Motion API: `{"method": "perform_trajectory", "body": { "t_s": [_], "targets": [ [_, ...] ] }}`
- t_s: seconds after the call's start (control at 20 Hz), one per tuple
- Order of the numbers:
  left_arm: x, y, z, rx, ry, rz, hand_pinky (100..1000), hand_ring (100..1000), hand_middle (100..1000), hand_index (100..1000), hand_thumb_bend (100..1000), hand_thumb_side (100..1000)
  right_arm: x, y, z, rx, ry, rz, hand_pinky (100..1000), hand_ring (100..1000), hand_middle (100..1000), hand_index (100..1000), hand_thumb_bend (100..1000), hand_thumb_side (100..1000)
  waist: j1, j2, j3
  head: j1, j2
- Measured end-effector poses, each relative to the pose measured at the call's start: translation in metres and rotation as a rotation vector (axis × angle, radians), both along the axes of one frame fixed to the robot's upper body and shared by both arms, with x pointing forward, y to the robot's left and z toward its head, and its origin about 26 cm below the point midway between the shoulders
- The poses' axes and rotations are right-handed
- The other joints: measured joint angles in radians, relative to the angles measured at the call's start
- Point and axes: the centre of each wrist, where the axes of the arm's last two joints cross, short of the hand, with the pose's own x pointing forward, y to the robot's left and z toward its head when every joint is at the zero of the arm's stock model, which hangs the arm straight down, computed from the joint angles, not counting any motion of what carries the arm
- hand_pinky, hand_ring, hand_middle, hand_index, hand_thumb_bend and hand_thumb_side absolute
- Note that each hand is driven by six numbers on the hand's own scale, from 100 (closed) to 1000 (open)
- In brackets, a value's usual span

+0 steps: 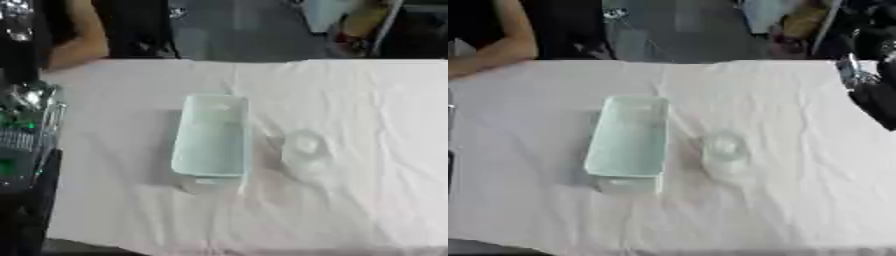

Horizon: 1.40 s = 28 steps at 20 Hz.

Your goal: Pick up objects on the table and place them in the box.

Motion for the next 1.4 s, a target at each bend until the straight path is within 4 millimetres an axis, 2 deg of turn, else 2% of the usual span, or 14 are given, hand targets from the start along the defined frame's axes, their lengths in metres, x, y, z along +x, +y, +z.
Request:
{"method": "perform_trajectory", "body": {
  "t_s": [1.4],
  "targets": [
    [0.0,0.0,0.0,0.0,0.0,0.0,528,595,668,774,100,777,0.0,0.0,0.0,-0.02,0.033,-0.004,1000,1000,1000,604,100,1000,0.0,0.0,0.0,-0.007,0.0]
  ]
}}
